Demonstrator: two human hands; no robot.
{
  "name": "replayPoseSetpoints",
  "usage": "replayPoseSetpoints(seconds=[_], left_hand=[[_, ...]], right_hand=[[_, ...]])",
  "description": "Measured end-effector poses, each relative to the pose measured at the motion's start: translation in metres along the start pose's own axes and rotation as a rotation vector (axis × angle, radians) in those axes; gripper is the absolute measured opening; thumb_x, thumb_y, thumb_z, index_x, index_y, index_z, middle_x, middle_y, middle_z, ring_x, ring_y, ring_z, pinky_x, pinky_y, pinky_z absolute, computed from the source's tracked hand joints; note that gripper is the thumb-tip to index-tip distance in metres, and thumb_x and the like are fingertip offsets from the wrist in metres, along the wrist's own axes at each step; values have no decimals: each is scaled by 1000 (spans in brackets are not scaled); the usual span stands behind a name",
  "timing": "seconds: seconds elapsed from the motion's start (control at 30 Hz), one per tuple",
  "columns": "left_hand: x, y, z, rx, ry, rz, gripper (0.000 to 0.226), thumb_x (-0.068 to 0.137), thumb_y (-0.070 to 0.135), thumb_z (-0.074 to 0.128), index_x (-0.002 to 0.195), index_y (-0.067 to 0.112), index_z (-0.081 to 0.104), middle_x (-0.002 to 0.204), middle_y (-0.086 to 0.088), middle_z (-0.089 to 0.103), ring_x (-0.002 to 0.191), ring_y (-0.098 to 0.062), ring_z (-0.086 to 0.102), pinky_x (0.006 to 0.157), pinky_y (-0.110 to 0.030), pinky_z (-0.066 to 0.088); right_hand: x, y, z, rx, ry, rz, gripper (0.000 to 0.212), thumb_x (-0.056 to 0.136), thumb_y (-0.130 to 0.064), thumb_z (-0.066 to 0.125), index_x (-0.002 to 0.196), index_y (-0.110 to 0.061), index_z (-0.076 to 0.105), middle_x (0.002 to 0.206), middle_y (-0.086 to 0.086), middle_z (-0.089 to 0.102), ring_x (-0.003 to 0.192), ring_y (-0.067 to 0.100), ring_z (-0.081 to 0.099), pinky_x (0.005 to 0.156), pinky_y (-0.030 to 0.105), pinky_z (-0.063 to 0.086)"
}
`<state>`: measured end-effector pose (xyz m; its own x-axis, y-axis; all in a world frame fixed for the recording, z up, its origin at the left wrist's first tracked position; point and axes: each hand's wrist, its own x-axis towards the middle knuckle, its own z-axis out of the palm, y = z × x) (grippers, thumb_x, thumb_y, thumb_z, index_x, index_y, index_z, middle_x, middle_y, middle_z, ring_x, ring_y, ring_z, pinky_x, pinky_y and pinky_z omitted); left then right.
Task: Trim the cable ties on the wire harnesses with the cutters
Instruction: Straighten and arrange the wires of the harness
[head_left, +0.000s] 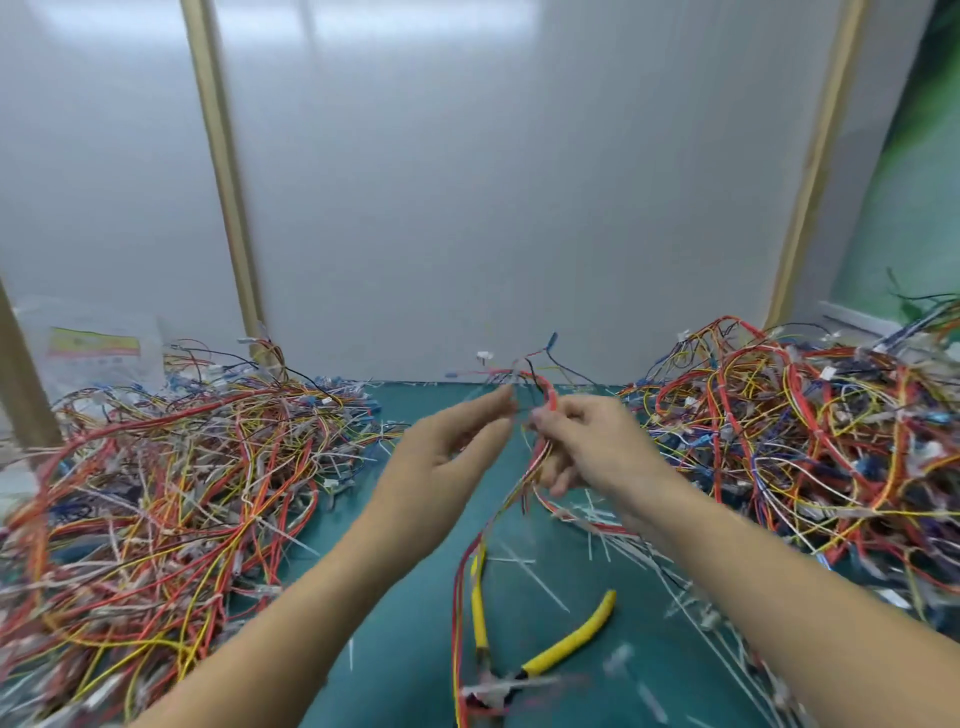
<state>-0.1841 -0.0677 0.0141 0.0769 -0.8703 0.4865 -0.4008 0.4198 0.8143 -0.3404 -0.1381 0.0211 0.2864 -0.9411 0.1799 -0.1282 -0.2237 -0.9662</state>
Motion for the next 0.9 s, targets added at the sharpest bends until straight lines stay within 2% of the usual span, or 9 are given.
replayPoseSetpoints(seconds=[0.07, 0.13, 0.23, 0.3, 0.37, 0.43, 0.67, 0.83, 0.9], left_hand=[[-17, -6, -1, 177, 58, 80, 40, 92, 32, 66, 132, 28, 60, 117, 16, 67, 106, 1, 63, 92, -24, 51], [-30, -7, 5, 55, -88, -128, 38, 89, 39, 68, 124, 27, 61, 102, 10, 70, 80, -13, 70, 69, -33, 58], [-30, -18, 14, -180, -213, -273, 15, 97, 18, 61, 111, 11, 64, 77, -2, 70, 49, -22, 61, 38, -27, 46], [-19, -20, 14, -251, -132, -298, 12, 97, 8, 60, 108, 5, 62, 70, -8, 68, 45, -18, 57, 36, -24, 43], [-6, -21, 12, -309, -62, -317, 13, 96, 4, 60, 107, -2, 60, 71, -13, 67, 45, -17, 57, 38, -25, 46], [4, -24, 12, -348, -16, -306, 13, 97, 3, 59, 107, -4, 60, 70, -14, 66, 44, -17, 56, 41, -26, 49], [4, -54, 26, -475, 115, -259, 11, 96, 5, 60, 103, 4, 67, 66, -9, 65, 45, -16, 53, 44, -26, 49], [-2, -56, 28, -532, 33, -291, 23, 94, 17, 63, 113, 4, 65, 72, -6, 65, 55, -18, 60, 51, -27, 53], [-6, -52, 29, -522, -107, -339, 36, 86, 29, 71, 111, 3, 66, 75, -8, 66, 60, -20, 64, 53, -27, 55]], right_hand=[[17, -12, -8, 44, 65, -12, 16, 100, -10, 56, 88, 1, 57, 56, 14, 56, 33, 12, 54, 32, 20, 43], [33, -22, -13, 54, 72, -15, 16, 99, -11, 59, 87, 0, 60, 50, 9, 56, 33, 10, 54, 34, 18, 44], [46, -30, -10, 42, 57, 20, 22, 99, -15, 60, 95, 6, 63, 57, 13, 60, 36, 10, 56, 40, 18, 49], [45, -29, -6, 71, 68, 24, 32, 100, -16, 58, 120, 10, 58, 83, 17, 63, 50, 16, 63, 51, 24, 58], [33, -23, -3, -54, 106, -63, 40, 101, -19, 57, 138, -5, 52, 115, 17, 62, 70, 22, 67, 67, 33, 60], [12, -10, -3, -381, 137, -251, 29, 98, -26, 59, 126, -22, 63, 125, 6, 58, 86, 18, 67, 84, 36, 56], [-41, 44, -10, -653, -116, -307, 9, 89, -41, 69, 91, -34, 73, 109, -19, 53, 100, -3, 56, 86, 15, 43], [-47, 53, -13, -412, -110, -260, 12, 92, -21, 69, 80, -21, 68, 74, 0, 66, 68, 25, 60, 67, 45, 50], [-45, 52, -16, -346, -49, -279, 13, 93, -19, 67, 80, -21, 67, 68, 0, 65, 62, 19, 58, 65, 43, 51]])
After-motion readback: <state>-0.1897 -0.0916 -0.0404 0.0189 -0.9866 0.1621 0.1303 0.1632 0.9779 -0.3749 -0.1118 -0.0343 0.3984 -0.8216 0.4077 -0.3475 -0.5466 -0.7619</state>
